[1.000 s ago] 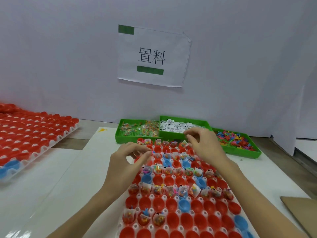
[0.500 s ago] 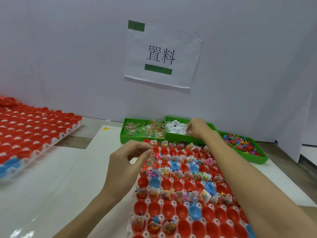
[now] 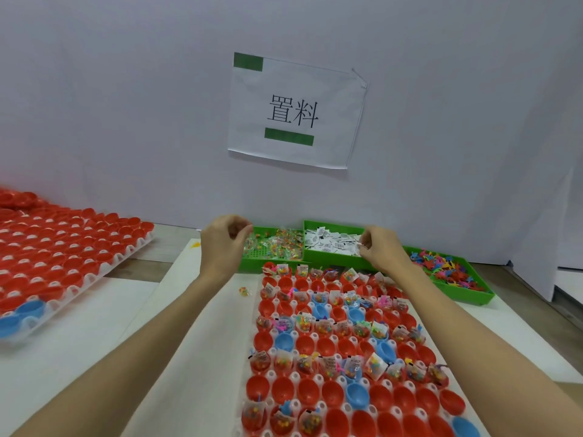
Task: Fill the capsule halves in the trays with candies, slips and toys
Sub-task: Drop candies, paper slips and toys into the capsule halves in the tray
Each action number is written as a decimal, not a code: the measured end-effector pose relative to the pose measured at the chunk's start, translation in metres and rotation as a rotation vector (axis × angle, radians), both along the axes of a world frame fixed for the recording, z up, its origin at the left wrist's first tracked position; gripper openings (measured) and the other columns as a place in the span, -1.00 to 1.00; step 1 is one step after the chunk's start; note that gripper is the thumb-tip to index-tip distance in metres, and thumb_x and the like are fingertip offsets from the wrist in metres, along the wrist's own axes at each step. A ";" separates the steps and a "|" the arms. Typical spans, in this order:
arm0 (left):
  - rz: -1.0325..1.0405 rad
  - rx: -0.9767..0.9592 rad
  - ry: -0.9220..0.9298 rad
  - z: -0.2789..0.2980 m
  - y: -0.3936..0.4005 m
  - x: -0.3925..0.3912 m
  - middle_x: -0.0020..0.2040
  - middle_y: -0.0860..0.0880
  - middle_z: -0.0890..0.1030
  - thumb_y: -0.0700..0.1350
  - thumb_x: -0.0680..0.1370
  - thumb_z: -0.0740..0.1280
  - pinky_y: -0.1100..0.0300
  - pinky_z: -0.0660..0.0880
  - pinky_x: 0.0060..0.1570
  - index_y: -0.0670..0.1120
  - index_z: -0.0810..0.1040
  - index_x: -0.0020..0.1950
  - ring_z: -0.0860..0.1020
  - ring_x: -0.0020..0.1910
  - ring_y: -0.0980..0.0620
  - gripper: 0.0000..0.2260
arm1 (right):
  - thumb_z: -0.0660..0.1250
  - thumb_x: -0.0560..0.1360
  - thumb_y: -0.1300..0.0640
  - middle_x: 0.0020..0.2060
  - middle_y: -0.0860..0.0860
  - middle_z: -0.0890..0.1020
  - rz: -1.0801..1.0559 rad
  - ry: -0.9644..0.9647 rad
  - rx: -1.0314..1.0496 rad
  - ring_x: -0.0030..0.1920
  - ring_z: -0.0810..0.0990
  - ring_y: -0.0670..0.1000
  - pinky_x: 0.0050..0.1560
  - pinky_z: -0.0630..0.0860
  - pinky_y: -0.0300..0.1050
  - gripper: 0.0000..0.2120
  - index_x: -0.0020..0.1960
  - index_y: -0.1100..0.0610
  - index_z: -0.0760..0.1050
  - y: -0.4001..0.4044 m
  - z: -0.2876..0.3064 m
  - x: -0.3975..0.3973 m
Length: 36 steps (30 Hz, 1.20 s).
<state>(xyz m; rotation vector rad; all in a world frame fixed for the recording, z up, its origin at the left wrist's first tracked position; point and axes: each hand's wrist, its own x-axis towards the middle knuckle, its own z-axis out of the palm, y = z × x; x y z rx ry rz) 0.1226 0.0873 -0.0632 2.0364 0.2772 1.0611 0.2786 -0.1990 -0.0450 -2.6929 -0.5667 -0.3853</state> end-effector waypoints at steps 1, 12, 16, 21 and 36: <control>0.011 0.003 0.035 0.002 0.004 0.008 -0.12 -0.09 0.71 -0.19 0.58 0.45 0.14 0.59 -0.08 -0.18 0.69 0.00 0.65 -0.15 -0.03 -0.93 | 0.43 0.53 0.26 -0.12 0.05 0.66 0.000 0.006 0.046 -0.14 0.62 0.02 -0.02 0.61 -0.02 -0.91 0.02 0.18 0.57 -0.003 -0.003 0.000; -0.197 -0.148 0.092 -0.003 -0.031 -0.010 -0.15 0.07 0.71 -0.13 0.56 0.49 0.30 0.60 -0.11 0.00 0.71 -0.03 0.66 -0.15 0.14 -0.96 | 0.47 0.54 0.19 -0.14 -0.04 0.65 0.054 0.055 0.350 -0.09 0.62 -0.07 0.08 0.62 -0.08 -0.82 0.13 0.16 0.61 -0.014 -0.013 -0.009; -0.395 -0.395 0.037 -0.004 -0.064 -0.044 -0.18 0.00 0.75 -0.19 0.53 0.51 0.29 0.64 -0.11 -0.03 0.73 -0.03 0.73 -0.18 0.05 -0.92 | 0.50 0.51 0.13 -0.13 -0.03 0.71 0.090 0.102 0.558 -0.08 0.67 -0.06 0.08 0.64 -0.06 -0.90 0.01 0.12 0.68 -0.015 -0.003 -0.031; -0.554 -0.578 0.042 -0.004 -0.088 -0.081 -0.11 -0.10 0.76 -0.22 0.56 0.46 0.25 0.65 -0.06 -0.16 0.66 0.05 0.75 -0.09 -0.06 -0.92 | 0.56 0.44 0.10 -0.12 -0.03 0.75 0.201 0.318 0.827 -0.07 0.73 -0.05 -0.05 0.65 -0.19 -0.79 0.04 0.08 0.64 -0.017 0.014 -0.098; -0.621 -0.441 0.053 0.003 -0.112 -0.109 -0.06 -0.02 0.75 -0.14 0.49 0.55 0.20 0.65 0.03 -0.02 0.73 0.07 0.73 -0.03 0.00 -0.84 | 0.55 0.47 0.15 -0.12 -0.07 0.75 0.475 0.250 0.715 -0.04 0.74 -0.07 0.02 0.67 -0.14 -0.82 0.04 0.03 0.64 -0.008 0.009 -0.207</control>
